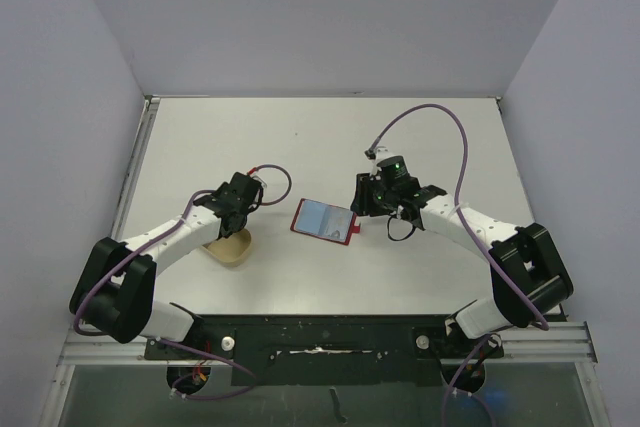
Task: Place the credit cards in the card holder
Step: Pick up the credit card from the storage box.
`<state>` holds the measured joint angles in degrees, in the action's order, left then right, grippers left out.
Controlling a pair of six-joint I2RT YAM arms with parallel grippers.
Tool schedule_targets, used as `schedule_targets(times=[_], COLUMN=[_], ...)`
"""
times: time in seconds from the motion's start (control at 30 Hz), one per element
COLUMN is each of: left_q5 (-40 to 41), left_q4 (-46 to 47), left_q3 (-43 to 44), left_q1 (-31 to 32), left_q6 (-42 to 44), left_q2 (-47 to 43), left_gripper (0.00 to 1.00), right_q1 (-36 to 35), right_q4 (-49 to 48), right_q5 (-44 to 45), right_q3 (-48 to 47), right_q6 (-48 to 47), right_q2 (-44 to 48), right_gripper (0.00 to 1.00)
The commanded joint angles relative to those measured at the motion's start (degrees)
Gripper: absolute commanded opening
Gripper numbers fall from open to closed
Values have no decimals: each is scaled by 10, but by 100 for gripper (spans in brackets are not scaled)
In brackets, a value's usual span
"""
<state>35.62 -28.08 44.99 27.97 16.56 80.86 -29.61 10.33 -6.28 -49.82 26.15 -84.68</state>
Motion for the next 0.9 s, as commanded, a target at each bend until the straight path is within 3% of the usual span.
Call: schedule_targets(times=[0.0,0.5,0.87], left_q5=[20,15,9], left_q4=[28,24,11], left_q3=[10,7,14], left_q1=[0,7,9], left_q6=[12,12,9], left_q2=[-2,-4,1], left_gripper=[43,34,19], right_q1=[2,2,2], right_q4=[-19,-17,-21], right_q5=[-8,-10,-9], right_q3=[-27,-29,-25], right_q6=[-2,-4,-2], right_q2=[22,24,24], right_gripper=[35,35,35])
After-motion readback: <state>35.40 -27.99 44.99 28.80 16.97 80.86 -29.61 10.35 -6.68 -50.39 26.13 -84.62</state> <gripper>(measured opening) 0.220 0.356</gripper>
